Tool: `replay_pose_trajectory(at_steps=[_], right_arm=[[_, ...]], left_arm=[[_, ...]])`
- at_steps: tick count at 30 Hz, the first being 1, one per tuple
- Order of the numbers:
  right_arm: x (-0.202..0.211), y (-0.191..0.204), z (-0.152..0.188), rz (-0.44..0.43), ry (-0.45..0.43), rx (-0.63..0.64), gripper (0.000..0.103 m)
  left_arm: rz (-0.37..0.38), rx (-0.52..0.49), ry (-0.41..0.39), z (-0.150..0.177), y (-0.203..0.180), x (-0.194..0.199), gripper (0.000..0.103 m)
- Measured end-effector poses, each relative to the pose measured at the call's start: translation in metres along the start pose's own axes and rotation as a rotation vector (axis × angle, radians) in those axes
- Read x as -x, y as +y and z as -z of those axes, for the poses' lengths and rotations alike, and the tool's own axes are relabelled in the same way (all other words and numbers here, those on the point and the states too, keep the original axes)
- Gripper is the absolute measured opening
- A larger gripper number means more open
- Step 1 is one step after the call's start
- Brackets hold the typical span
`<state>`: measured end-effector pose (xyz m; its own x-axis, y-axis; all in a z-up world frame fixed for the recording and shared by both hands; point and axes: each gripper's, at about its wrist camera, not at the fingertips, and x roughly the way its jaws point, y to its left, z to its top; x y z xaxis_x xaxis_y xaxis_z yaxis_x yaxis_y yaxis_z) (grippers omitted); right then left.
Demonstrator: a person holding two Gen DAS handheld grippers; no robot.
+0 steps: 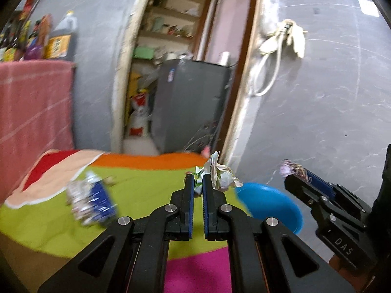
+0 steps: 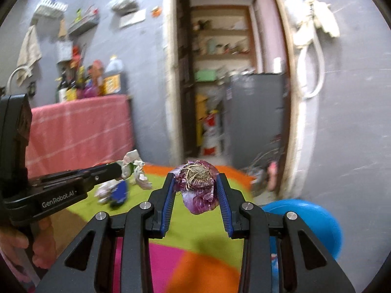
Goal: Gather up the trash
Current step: 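Carry both held pieces over the blue bucket, then open both tools to drop the pieces into the blue bucket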
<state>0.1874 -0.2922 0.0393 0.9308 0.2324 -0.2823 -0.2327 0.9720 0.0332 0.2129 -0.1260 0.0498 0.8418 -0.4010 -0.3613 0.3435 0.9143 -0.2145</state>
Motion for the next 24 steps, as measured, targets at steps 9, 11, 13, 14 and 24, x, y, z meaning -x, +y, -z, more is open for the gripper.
replay_pose_trajectory(at_steps=[9, 11, 13, 14, 24], right_arm=[[0.012, -0.087, 0.0, 0.185, -0.074, -0.051, 0.031], [0.012, -0.106, 0.003, 0.218, -0.077, -0.068, 0.031], [0.011, -0.122, 0.008, 0.247, -0.078, -0.082, 0.031], [0.01, -0.129, 0.01, 0.261, -0.076, -0.09, 0.031], [0.0, -0.166, 0.033, 0.309, -0.025, -0.142, 0.032]], left_arm=[[0.104, -0.047, -0.031, -0.014, -0.073, -0.067, 0.004], [0.123, -0.057, -0.015, -0.015, -0.088, -0.086, 0.004], [0.142, -0.062, 0.003, -0.014, -0.097, -0.099, 0.004], [0.154, -0.061, 0.016, -0.014, -0.103, -0.108, 0.004], [0.169, -0.088, 0.12, -0.006, -0.132, -0.164, 0.004]])
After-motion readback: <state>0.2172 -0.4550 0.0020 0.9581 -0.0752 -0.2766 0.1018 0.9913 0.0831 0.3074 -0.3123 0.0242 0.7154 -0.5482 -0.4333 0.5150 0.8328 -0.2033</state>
